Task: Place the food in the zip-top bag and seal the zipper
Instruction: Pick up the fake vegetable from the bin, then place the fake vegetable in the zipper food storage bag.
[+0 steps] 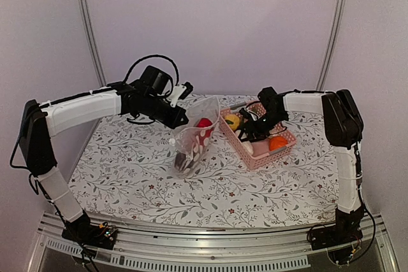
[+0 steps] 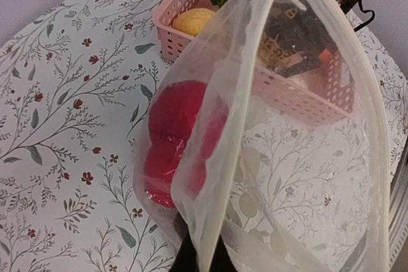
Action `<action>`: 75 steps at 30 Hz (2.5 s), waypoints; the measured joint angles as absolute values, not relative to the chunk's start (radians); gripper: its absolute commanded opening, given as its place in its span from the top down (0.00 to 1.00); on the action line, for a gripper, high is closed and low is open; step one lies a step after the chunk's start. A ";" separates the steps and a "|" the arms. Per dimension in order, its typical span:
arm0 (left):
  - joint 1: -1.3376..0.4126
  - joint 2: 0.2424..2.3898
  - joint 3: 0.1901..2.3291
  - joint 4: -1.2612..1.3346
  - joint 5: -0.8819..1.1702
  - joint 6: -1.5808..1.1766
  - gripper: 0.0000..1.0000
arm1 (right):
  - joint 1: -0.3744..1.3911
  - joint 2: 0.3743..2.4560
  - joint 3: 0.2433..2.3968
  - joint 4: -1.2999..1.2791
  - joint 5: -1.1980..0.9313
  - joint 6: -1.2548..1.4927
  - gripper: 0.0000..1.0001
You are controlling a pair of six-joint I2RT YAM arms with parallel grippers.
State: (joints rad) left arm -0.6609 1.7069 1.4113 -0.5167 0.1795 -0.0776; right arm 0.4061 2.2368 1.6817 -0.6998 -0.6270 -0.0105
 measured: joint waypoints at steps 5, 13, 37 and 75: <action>-0.661 1.708 1.411 -0.518 0.179 -0.078 1.00 | 0.397 2.186 1.641 -0.696 -0.591 -0.015 0.63; -0.662 1.720 1.429 -0.522 0.202 -0.077 1.00 | 0.384 1.901 1.550 -0.661 -0.592 -0.067 0.70; -0.789 1.755 1.570 -0.673 0.446 -0.081 1.00 | 0.763 1.462 1.683 -0.699 -0.607 -0.703 0.74; -0.785 1.755 1.631 -0.836 0.508 0.001 1.00 | 1.045 1.736 1.554 -0.712 0.025 -1.050 0.74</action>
State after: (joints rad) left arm -0.7849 1.7550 1.6306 -0.8356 0.5076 0.0010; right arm 1.0447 1.7363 1.5543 -0.7124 0.0250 -1.0496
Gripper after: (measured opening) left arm 0.004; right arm 0.466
